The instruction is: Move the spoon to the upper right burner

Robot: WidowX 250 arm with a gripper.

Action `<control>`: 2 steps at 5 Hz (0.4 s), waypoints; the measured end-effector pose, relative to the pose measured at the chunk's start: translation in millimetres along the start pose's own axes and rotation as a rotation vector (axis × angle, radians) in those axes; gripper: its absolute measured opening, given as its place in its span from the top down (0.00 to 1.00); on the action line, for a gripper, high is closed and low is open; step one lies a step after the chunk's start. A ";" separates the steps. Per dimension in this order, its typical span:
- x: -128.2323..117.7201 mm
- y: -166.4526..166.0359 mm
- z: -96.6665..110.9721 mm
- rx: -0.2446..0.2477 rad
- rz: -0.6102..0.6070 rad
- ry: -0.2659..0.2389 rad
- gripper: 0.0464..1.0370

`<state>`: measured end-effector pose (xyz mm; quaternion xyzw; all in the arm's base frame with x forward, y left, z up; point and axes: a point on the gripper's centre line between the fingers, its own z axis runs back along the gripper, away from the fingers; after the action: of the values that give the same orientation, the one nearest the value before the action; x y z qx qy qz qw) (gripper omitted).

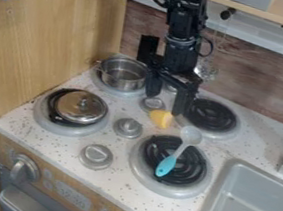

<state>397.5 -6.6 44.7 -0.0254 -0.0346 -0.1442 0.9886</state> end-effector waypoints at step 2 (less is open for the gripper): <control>-4.5 -14.7 -24.5 0.010 0.026 0.034 0.04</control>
<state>390.5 -20.8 20.5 -0.0187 -0.0182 -0.1317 0.9909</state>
